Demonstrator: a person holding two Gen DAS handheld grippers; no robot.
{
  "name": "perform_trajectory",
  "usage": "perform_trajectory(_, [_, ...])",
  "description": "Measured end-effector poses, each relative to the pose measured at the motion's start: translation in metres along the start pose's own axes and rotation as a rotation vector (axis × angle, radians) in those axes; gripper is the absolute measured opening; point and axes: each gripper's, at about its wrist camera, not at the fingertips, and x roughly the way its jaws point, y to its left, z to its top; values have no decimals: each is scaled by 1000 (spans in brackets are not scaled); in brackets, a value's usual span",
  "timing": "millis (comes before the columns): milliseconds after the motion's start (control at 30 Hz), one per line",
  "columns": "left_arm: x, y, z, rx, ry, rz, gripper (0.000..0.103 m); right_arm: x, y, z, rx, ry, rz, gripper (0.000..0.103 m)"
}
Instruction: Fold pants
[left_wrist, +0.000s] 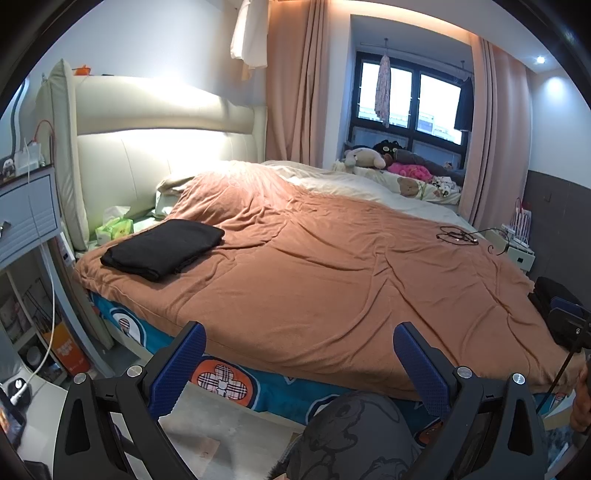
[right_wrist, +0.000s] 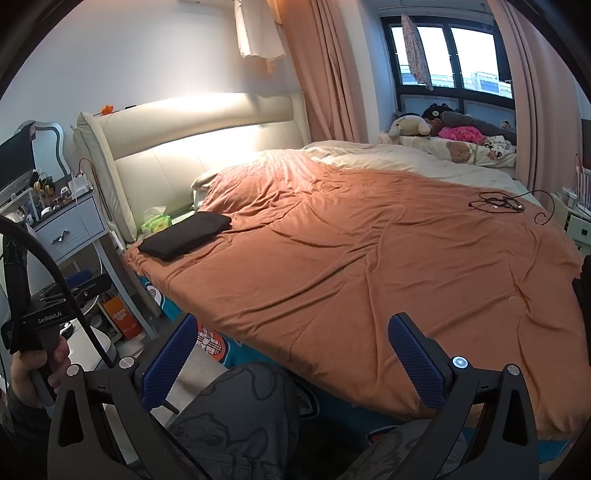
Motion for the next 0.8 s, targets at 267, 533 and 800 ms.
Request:
perform_trajectory(267, [-3, -1, -2, 10, -2, -1, 102, -1, 0, -2, 1, 8, 3, 103])
perform_trajectory(533, [-13, -2, -1, 12, -18, -4, 102, -7, -3, -3, 7, 0, 4, 103])
perform_trajectory(800, [-21, -2, 0, 12, -31, -20, 102, -8, -6, -5, 16, 5, -4, 103])
